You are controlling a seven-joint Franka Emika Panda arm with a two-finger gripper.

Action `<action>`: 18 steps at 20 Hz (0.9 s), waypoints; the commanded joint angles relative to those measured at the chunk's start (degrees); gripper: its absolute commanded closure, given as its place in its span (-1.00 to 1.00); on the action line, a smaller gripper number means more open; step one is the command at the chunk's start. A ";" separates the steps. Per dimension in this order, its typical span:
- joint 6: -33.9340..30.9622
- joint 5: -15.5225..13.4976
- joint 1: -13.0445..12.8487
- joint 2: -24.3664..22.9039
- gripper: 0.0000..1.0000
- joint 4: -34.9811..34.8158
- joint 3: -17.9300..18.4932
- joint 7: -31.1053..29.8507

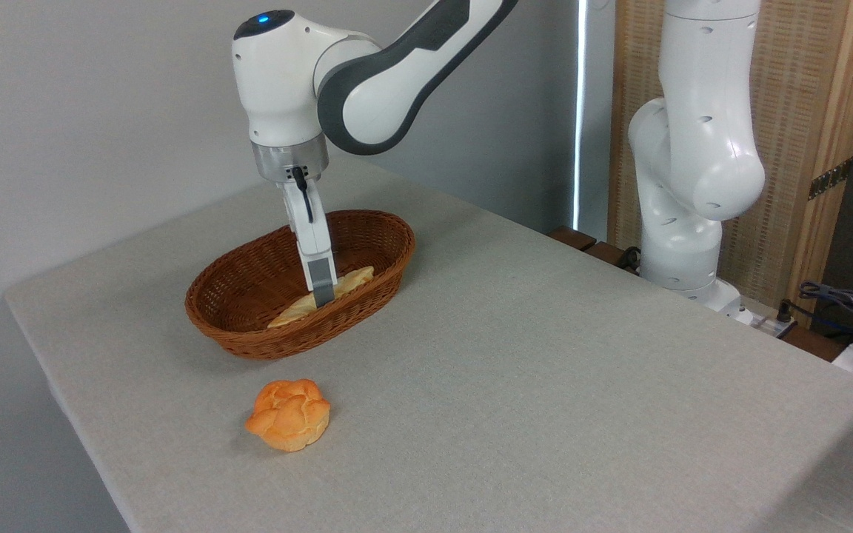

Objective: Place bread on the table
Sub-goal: 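Close the gripper fingers on the long bread roll in the basket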

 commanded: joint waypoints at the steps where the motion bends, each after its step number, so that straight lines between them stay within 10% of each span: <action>1: 1.92 -0.55 -0.98 0.04 -0.09 -1.52 0.58 -0.52; 4: 1.74 -0.73 -0.98 0.04 0.17 -1.52 0.58 -0.61; 18: 1.74 -0.99 -0.98 -0.23 0.18 -1.43 0.58 -2.54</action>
